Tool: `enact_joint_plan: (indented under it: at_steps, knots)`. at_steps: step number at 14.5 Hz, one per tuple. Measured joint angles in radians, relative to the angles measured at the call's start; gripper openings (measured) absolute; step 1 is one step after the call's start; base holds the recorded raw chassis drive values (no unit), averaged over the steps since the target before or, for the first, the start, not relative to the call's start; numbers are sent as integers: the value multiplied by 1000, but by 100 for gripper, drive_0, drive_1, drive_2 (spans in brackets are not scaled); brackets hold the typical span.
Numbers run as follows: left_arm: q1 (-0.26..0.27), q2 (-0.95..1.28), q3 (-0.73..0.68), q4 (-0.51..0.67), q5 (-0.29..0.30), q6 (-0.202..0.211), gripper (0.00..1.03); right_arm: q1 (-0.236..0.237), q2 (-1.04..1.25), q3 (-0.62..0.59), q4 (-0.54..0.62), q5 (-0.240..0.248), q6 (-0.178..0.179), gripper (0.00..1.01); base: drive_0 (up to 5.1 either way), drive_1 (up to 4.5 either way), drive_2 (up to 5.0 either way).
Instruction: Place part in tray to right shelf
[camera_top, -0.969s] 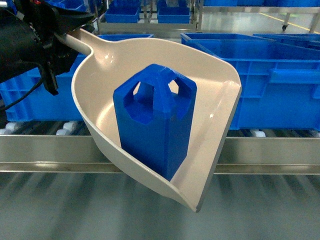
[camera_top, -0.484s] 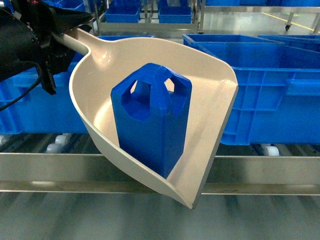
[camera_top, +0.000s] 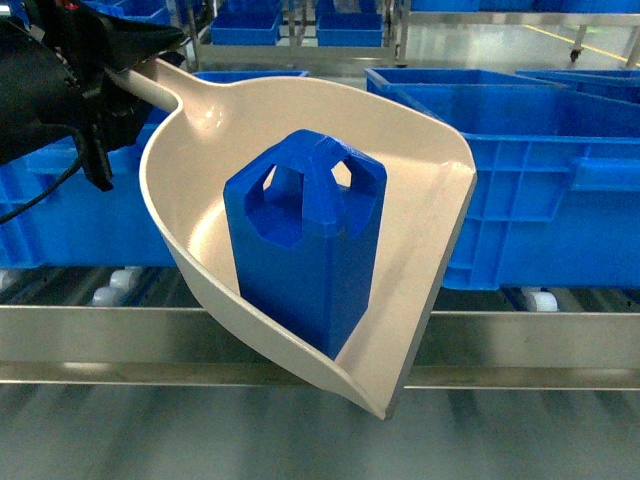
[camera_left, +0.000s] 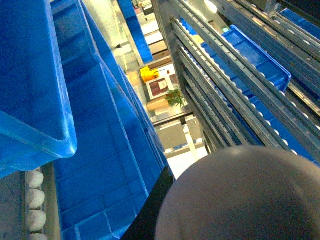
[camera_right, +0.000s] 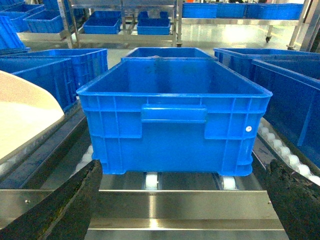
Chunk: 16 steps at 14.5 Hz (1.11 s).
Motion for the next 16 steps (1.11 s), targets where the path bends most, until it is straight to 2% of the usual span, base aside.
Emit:
enact_joint_plan:
  at_steps: [16]
  knots:
    - [0, 0, 0, 0, 0, 0, 12, 0, 0, 0, 0, 0, 0, 98, 0, 0, 0]
